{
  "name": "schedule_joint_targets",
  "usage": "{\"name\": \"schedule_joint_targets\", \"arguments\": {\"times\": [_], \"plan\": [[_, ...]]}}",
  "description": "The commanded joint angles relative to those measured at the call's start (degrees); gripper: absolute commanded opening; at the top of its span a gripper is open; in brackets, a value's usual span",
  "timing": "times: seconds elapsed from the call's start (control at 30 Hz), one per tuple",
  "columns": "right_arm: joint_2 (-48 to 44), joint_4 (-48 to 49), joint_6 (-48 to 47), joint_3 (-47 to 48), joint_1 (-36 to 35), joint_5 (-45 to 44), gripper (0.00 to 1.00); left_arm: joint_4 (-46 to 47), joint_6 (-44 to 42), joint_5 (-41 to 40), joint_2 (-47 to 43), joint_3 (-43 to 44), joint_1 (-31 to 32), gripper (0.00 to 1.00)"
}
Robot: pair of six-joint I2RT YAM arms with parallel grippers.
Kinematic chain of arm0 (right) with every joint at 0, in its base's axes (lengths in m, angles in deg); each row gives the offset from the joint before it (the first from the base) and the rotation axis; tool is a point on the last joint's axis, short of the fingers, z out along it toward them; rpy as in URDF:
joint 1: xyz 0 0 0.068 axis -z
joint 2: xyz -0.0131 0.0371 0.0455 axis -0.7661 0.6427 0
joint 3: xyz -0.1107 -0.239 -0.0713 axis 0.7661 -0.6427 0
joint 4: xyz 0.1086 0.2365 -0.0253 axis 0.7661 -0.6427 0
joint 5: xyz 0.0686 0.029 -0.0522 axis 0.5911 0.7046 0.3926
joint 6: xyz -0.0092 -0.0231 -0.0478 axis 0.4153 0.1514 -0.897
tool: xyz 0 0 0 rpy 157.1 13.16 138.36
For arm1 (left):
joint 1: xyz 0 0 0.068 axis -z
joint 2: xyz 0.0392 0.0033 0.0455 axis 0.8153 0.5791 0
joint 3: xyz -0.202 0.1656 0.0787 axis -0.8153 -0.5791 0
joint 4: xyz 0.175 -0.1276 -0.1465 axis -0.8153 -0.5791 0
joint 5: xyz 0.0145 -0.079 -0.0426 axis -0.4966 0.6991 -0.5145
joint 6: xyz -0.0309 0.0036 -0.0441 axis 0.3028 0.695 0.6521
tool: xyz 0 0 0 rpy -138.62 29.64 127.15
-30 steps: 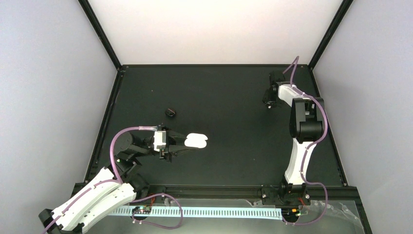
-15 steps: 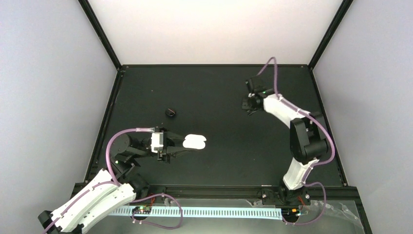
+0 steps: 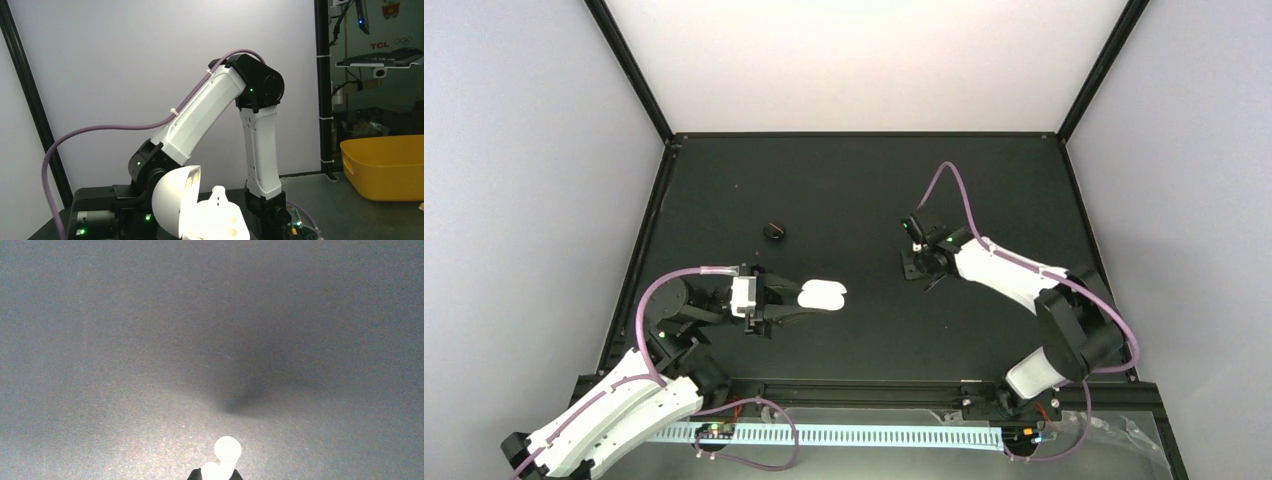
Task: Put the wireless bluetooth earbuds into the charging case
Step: Place the earbud at the center of the board.
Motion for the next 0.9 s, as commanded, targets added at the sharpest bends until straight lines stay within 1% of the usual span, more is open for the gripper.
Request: {"name": "schedule_joint_targets", "arguments": {"times": [0.0, 0.1, 0.27, 0.37, 0.5, 0.73, 0.87], "plan": [[-3.32, 3.02, 5.37, -2.47, -0.08, -4.86, 0.09, 1.02, 0.21, -0.41, -0.05, 0.33, 0.43, 0.02], [-3.64, 6.35, 6.22, -4.22, -0.13, -4.91, 0.1, 0.61, -0.11, -0.49, -0.28, 0.33, 0.43, 0.01], [-0.33, 7.45, 3.56, -6.07, -0.65, 1.4, 0.1, -0.12, -0.71, -0.89, -0.64, 0.33, 0.86, 0.02], [-0.41, 7.73, 2.94, -7.93, -1.69, 2.69, 0.1, -0.12, -0.75, -0.96, -0.54, 0.42, 0.89, 0.02], [-1.03, 8.51, 3.59, -10.39, -1.8, 2.6, 0.1, -0.16, -0.68, -0.89, -0.22, 0.51, 0.91, 0.02], [0.76, 8.59, 4.1, -10.92, -1.82, 1.54, 0.15, -0.08, -0.66, -0.85, 0.39, 0.42, 0.95, 0.01], [0.72, 8.33, 4.26, -10.53, -1.8, 0.75, 0.19, -0.03, -0.75, -0.88, 0.58, 0.46, 0.96, 0.02]]}}
